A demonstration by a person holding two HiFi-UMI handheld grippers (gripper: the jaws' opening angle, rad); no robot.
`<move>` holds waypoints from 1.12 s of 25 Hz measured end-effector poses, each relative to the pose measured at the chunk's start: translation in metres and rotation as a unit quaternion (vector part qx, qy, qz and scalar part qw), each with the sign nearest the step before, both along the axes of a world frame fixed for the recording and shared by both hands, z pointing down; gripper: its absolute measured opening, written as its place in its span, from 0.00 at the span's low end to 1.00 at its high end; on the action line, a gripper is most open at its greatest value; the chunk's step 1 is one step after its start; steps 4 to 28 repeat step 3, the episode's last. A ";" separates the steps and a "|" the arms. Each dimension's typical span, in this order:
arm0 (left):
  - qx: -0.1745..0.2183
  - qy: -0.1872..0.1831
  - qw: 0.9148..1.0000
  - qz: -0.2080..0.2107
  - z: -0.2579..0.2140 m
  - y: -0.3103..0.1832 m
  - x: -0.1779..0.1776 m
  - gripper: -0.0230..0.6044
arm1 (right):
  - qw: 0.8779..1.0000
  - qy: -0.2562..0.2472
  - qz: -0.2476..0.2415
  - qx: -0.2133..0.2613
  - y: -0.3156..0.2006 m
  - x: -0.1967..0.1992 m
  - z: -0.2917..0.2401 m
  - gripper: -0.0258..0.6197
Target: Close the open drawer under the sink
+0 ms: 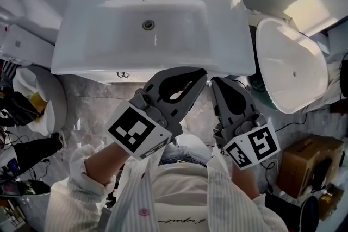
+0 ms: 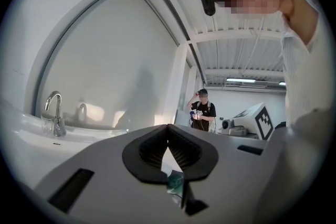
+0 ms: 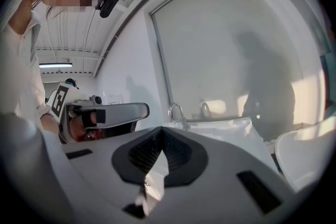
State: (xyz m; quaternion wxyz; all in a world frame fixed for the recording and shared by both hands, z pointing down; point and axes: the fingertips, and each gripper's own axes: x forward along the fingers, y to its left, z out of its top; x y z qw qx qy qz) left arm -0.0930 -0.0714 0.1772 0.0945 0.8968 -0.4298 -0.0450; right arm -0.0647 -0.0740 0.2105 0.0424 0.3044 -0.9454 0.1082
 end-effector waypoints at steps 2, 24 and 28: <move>-0.003 -0.011 1.000 0.013 0.001 -0.001 0.000 0.06 | 1.000 0.001 0.004 0.003 -0.002 0.003 -0.002 0.05; -0.005 -0.016 1.000 0.019 0.001 -0.001 -0.001 0.06 | 1.000 0.001 0.006 0.004 -0.003 0.005 -0.003 0.05; -0.005 -0.016 1.000 0.019 0.001 -0.001 -0.001 0.06 | 1.000 0.001 0.006 0.004 -0.003 0.005 -0.003 0.05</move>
